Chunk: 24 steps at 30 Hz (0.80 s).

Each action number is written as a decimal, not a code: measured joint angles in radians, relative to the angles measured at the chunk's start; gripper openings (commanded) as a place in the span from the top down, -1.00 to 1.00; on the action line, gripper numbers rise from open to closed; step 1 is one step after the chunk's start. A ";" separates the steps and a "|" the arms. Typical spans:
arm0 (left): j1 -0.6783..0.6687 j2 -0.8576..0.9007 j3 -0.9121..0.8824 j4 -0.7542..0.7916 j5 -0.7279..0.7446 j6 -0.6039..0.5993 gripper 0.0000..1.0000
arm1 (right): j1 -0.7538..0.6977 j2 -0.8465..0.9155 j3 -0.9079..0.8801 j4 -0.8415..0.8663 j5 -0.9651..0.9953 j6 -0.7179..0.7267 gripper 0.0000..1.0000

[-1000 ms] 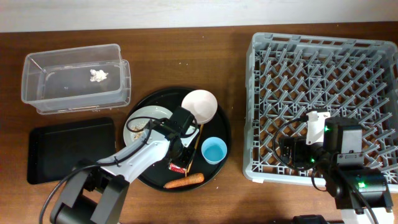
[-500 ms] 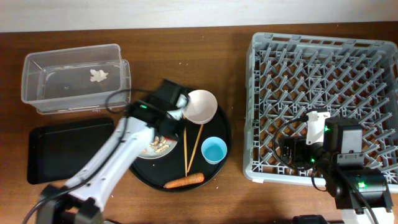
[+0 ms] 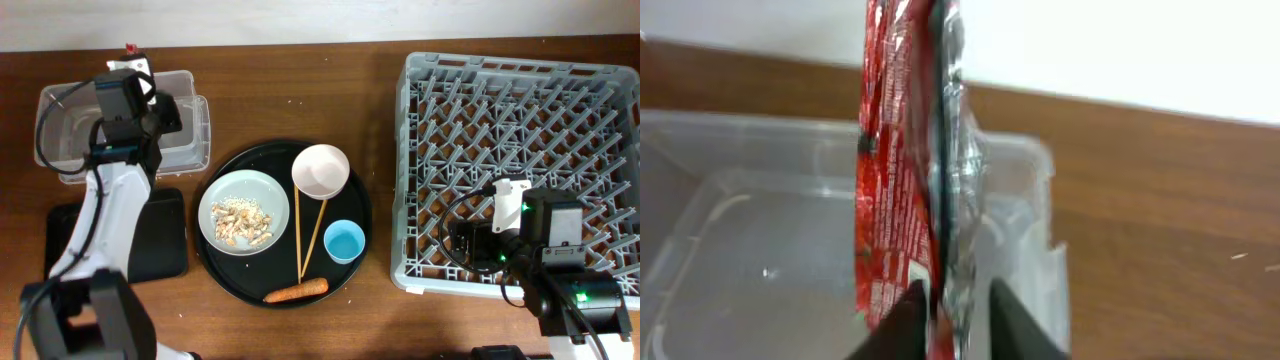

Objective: Sort waste into correct bins and load items into the dishwasher rack
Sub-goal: 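Grasp the red snack wrapper with the left gripper and drop it in the bin, then grasp the light-blue cup with the left gripper and lift it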

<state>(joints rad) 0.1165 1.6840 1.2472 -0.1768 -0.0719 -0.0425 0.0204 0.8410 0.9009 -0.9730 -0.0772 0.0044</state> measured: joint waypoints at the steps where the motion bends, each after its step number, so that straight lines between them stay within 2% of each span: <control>1: 0.008 0.024 0.000 0.011 0.000 -0.003 -0.21 | 0.000 0.000 0.000 0.000 0.000 0.000 -0.96; 5: 0.018 0.040 0.000 0.025 0.005 -0.003 -0.16 | 0.000 0.000 0.000 0.000 0.000 0.000 -0.96; 8: 0.010 0.020 0.001 -0.045 0.084 -0.003 -0.15 | 0.000 0.000 0.000 -0.002 0.000 0.000 -0.96; 10: -0.031 -0.021 0.001 -0.151 0.184 -0.003 -0.16 | 0.000 0.000 0.000 0.000 0.000 0.000 -0.97; 11: -0.087 -0.051 0.005 -0.240 0.253 -0.003 -0.16 | 0.000 0.000 0.001 0.000 0.000 0.000 -0.96; 14: -0.244 -0.063 0.010 -0.489 0.336 -0.003 -0.16 | 0.000 0.000 0.001 0.000 0.000 0.000 -0.96; 16: -0.347 -0.064 0.011 -0.604 0.357 -0.003 -0.16 | 0.000 0.000 0.001 -0.002 0.000 0.000 -0.96; 19: -0.499 -0.064 0.000 -0.650 0.376 -0.003 -0.16 | 0.000 0.000 0.001 0.000 0.000 0.000 -0.97; 24: -0.661 -0.064 -0.060 -0.653 0.379 -0.003 -0.15 | 0.000 0.000 0.001 0.000 0.000 0.000 -0.96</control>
<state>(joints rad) -0.5442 1.6199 1.1877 -0.8299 0.3073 -0.0452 0.0204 0.8410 0.9016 -0.9733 -0.0769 0.0040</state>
